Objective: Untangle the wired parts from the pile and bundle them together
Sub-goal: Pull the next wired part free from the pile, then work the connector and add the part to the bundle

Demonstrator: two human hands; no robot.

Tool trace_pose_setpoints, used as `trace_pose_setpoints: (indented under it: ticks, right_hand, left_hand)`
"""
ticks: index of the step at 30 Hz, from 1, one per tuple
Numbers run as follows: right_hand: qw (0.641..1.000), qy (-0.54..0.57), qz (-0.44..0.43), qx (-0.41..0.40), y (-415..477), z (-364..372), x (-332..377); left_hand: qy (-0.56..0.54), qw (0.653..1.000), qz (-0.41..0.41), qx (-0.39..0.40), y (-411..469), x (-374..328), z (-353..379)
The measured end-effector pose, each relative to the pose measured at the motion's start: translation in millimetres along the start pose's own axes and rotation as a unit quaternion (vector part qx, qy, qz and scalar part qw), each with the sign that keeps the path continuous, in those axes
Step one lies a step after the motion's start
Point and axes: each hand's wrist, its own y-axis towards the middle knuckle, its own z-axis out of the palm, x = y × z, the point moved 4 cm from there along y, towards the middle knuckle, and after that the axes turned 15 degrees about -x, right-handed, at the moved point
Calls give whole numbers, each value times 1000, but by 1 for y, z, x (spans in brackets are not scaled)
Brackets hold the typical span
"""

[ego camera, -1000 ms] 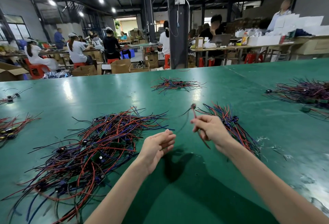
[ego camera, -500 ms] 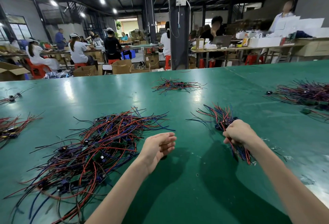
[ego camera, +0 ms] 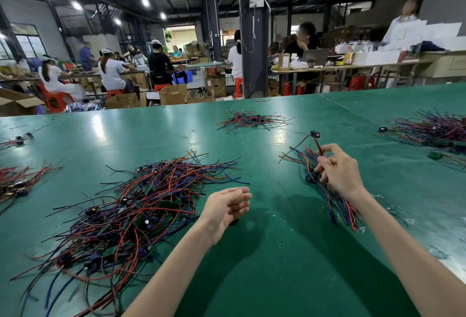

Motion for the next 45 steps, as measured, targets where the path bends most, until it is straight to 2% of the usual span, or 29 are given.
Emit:
trace_pose_setpoints:
  ticks: [4, 10, 15, 18, 22, 23, 24, 25, 26, 27, 28, 29, 32, 35, 39, 41, 45]
  right_hand:
    - [998, -28, 58, -12, 6, -6, -18]
    - [979, -156, 117, 62, 8, -9, -27]
    - [947, -268, 132, 122, -1, -13, -23]
    - [931, -340, 104, 81, -4, -19, -14]
    - [920, -391, 11, -16, -4, -20, -2]
    - [922, -384, -24, -33, -5, -18, 1]
    - [927, -369, -59, -37, -5, -14, 1]
    - [930, -356, -91, -22, -6, -10, 0]
    - [928, -354, -113, 12, -7, -4, -4]
    - [921, -367, -121, 55, -9, 1, -9]
    - [910, -386, -117, 94, -11, 5, -16]
    - [901, -403, -105, 124, -13, 8, -23]
    - [892, -418, -89, 148, -14, 13, -34]
    - [886, -432, -112, 127, -16, 15, -32]
    - [888, -414, -187, 71, -30, 23, -14]
    - [891, -387, -226, 75, -39, 32, 0]
    - [892, -331, -279, 133, -66, 53, 17]
  left_hand:
    - [5, 1000, -1, -2, 0, 0, 0]
    - [1, 1000, -5, 2, 0, -1, 1]
    - [5, 1000, 0, 1, -1, -2, 0]
    - [31, 999, 23, -6, -1, -2, 1]
    - [122, 984, 121, -37, -2, -5, 1]
    - [179, 967, 170, -55, -2, -8, -1]
    - [270, 929, 239, -85, -3, -12, -3]
    - [382, 858, 317, -128, -4, -17, -6]
    - [480, 769, 383, -175, -6, -23, -10]
    - [546, 690, 423, -218, -9, -29, -13]
    - [590, 636, 428, -254, -10, -33, -17]
    - [620, 606, 410, -285, -8, -38, -23]
    - [676, 571, 313, -345, -4, -50, -46]
    - [708, 561, 241, -355, 0, -51, -63]
    - [713, 551, 252, -353, 1, -54, -67]
    - [689, 569, 270, -358, 2, -60, -72]
    - [605, 635, 310, -368, 2, -67, -84]
